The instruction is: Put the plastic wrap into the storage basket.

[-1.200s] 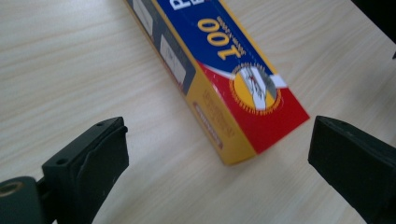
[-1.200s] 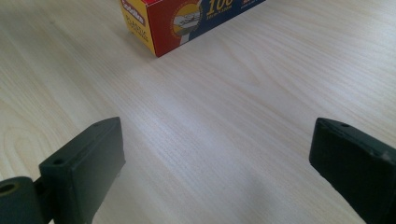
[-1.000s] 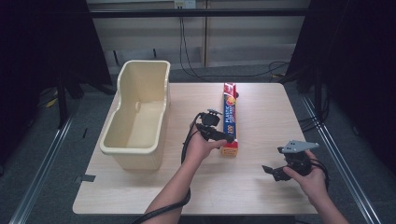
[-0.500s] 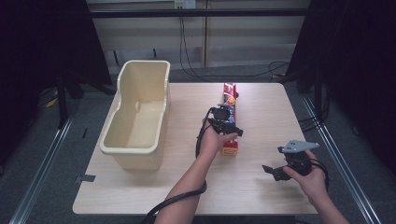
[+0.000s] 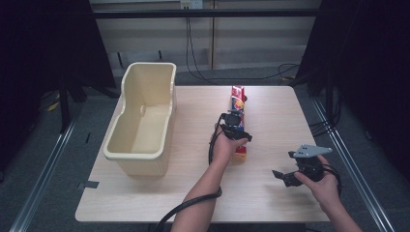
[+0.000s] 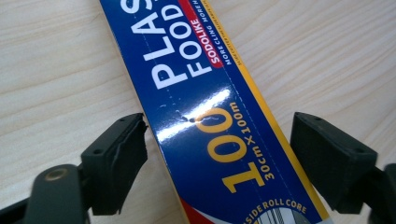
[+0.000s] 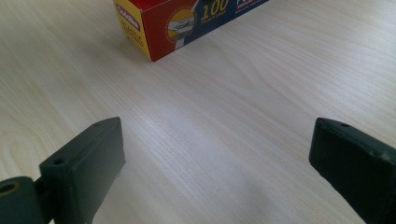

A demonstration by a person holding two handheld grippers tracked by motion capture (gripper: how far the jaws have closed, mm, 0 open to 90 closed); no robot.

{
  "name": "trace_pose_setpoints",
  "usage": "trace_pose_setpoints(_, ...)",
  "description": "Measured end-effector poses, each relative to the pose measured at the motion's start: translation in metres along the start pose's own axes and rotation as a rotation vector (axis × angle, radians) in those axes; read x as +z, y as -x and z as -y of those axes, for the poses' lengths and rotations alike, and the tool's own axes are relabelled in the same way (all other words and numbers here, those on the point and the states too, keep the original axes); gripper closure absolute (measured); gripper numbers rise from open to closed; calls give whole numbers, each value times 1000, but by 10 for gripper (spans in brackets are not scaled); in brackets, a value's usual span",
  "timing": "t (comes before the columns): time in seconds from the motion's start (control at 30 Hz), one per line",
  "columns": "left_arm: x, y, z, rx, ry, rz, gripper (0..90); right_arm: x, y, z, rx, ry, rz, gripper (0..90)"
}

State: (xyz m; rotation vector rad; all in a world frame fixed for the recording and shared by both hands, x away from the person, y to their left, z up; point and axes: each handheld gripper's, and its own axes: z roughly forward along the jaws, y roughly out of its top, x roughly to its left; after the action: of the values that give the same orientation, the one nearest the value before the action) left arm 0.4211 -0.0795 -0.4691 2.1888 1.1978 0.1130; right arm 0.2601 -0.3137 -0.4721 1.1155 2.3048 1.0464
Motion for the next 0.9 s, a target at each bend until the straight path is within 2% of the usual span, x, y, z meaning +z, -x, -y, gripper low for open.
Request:
trace_pose_setpoints(0.23, -4, -1, 1, -32, -26, -2, 248, 0, 0, -1, -5, 5, 8, 32)
trace_pose_setpoints(0.43, -16, -7, 8, -68, -65, -4, 328, -1, -1, 0, -8, 4, 13, 32)
trace_pose_setpoints(0.5, -21, -11, 11, -53, -75, -7, 347, 0, -1, -1, -12, 5, 12, 32)
trace_pose_setpoints(0.53, -23, -12, 12, -59, -83, -5, 352, 0, -2, -1, -13, 4, 12, 32)
trace_pose_setpoints(0.57, -24, -12, 13, -45, -82, -11, 356, 0, -2, -1, -13, 3, 9, 32)
trace_pose_setpoints(0.67, -29, -13, 19, -46, -91, -2, 362, 3, -2, -1, -14, 4, 6, 32)
trace_pose_setpoints(0.8, -37, -15, 26, -27, -108, 3, 366, 5, -1, -2, -4, 5, -2, 32)
trace_pose_setpoints(0.9, -43, -17, 35, -25, -103, 11, 368, 7, 0, -3, -4, 4, -8, 32)
